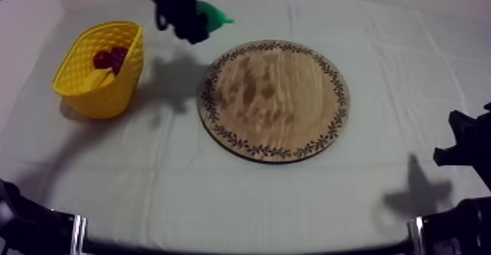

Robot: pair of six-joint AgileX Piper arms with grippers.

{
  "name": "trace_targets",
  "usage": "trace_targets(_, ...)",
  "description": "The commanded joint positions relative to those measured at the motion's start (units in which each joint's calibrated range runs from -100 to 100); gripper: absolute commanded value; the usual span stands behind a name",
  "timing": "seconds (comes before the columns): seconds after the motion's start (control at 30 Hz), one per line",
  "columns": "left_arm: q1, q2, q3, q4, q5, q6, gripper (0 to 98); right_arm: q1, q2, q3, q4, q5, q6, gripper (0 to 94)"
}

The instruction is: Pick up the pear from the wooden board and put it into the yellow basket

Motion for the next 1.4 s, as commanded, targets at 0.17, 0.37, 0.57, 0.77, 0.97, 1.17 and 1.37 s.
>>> trace_targets(0.17, -2.6, -15.1, 14.1, -2.52, 3.7, 5.4, 45.7, 0.0, 0.0, 0.1, 0.0, 0.0, 0.0, 0.3)
trace_targets(0.37, -4.0, -19.9, 15.9, -3.93, 6.7, 11.4, 48.4, 0.0, 0.0, 0.1, 0.0, 0.0, 0.0, 0.3)
trace_targets(0.57, -6.4, -20.9, 12.1, -4.86, 8.1, 14.4, 46.8, 0.0, 0.0, 0.1, 0.0, 0.0, 0.0, 0.3)
trace_targets(0.77, -9.4, -19.3, 8.0, -5.90, 8.1, 15.7, 46.5, 0.0, 0.0, 0.1, 0.0, 0.0, 0.0, 0.3)
trace_targets(0.97, -13.0, -16.3, 5.6, -6.39, 7.0, 16.1, 44.1, 0.0, 0.0, 0.1, 0.0, 0.0, 0.0, 0.3)
trace_targets(1.17, -16.1, -12.6, 6.2, -6.64, 5.9, 16.3, 42.6, 0.0, 0.0, 0.1, 0.0, 0.0, 0.0, 0.3)
trace_targets(1.37, -18.6, -8.1, 8.1, -6.21, 4.5, 16.6, 40.8, 0.0, 0.0, 0.1, 0.0, 0.0, 0.0, 0.3)
